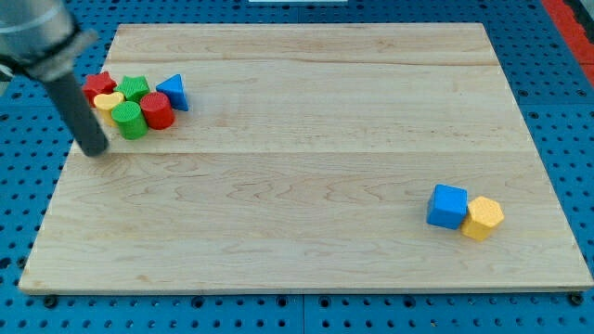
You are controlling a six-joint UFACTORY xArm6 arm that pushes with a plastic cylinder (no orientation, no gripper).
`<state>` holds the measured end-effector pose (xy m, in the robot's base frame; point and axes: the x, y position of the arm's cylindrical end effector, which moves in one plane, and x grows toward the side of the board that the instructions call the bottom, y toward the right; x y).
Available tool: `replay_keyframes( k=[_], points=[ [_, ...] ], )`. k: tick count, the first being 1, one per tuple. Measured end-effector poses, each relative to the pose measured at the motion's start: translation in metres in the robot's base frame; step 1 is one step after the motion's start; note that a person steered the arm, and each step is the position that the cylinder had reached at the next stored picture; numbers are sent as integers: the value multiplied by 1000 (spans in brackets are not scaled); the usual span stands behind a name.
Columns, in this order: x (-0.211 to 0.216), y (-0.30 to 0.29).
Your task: Slide the yellow heart towards the bottom center
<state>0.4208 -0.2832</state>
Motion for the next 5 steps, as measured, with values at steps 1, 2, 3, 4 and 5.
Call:
replay_keyframes(
  k=[1,2,3,4,5],
  points=[
    [-20,-18],
    [-71,15],
    [-74,15],
    [-68,19],
    [-34,87]
  ],
)
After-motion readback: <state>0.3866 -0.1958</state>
